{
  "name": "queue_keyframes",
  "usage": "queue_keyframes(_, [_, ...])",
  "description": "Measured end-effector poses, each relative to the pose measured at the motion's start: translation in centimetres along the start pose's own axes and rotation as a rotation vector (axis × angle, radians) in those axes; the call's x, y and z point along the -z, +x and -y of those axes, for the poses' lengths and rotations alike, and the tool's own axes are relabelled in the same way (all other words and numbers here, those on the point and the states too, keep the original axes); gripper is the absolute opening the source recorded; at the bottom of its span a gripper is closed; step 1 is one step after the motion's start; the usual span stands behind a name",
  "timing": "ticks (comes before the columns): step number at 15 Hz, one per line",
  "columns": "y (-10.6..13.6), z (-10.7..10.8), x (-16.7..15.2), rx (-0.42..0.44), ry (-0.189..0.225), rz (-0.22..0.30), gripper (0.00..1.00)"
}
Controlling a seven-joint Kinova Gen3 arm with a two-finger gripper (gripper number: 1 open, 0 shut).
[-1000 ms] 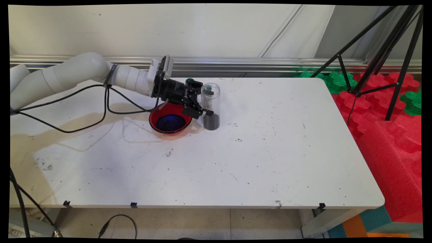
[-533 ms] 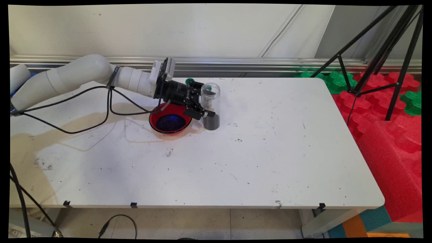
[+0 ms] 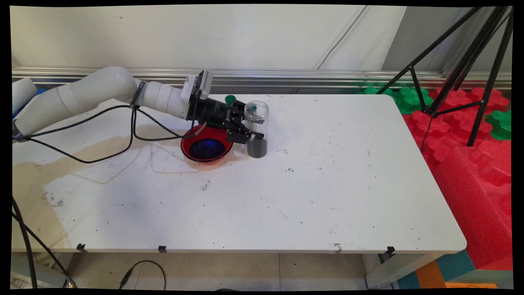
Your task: Pour the black seasoning powder in the red bowl
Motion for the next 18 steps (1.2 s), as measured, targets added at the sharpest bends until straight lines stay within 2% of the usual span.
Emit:
queue_keyframes(7, [0.4, 0.1, 0.5, -0.010, -0.006, -0.013, 0.00])
queue_keyframes(18, [3.2, 0.9, 2.4, -0.024, 0.005, -0.076, 0.00])
